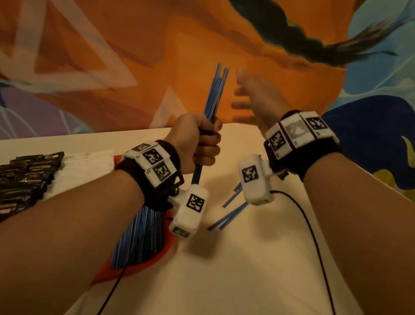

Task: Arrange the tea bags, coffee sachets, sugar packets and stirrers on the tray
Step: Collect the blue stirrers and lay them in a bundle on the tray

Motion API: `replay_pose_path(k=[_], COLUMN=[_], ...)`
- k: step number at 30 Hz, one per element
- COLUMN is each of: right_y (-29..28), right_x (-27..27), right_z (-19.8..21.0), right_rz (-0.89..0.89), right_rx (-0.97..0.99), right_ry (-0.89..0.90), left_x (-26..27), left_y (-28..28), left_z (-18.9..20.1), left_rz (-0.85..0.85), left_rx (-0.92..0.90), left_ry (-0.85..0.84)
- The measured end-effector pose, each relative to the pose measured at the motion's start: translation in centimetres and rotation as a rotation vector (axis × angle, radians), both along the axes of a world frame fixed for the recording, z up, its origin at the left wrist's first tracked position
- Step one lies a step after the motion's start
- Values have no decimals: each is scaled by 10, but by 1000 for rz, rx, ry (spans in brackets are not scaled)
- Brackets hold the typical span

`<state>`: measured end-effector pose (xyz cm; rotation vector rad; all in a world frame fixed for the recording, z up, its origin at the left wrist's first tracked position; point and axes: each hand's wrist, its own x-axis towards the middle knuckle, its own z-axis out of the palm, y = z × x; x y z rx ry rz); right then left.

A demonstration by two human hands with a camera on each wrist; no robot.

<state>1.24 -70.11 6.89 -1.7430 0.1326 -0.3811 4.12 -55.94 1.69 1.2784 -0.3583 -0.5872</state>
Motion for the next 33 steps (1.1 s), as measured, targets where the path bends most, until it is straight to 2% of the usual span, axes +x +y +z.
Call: replay_pose_path(k=[2, 5, 11, 16, 18, 22, 24, 26, 28, 30, 33], right_y=[13, 33, 49, 48, 44, 33, 29, 29, 37, 52, 77], right_x=[7, 17, 16, 7, 5, 0, -8, -19, -32, -40, -41], right_z=[17, 23, 18, 21, 21, 8, -6, -22, -37, -46, -54], right_rz=[-70, -152, -89, 40, 88, -85, -68, 134, 382, 528, 446], right_rx=[-19, -296, -508, -621, -561, -284, -155, -3, 34, -4, -45], right_ry=[-144, -265, -274, -209, -253, -362, -216, 41, 244, 299, 246], left_x=[-9, -21, -25, -21, -20, -17, -13, -9, -7, -7, -8], left_y=[1, 0, 6, 7, 8, 14, 22, 29, 33, 34, 34], left_z=[-2, -4, 0, -2, 0, 14, 24, 33, 39, 42, 42], left_rz=[-36, -92, -49, -44, -22, 61, 111, 152, 181, 203, 228], left_rx=[33, 45, 33, 82, 98, 34, -44, -136, -220, -278, -310], left_ry=[-35, -41, -50, -99, -154, -198, -195, -181, -149, -113, -82])
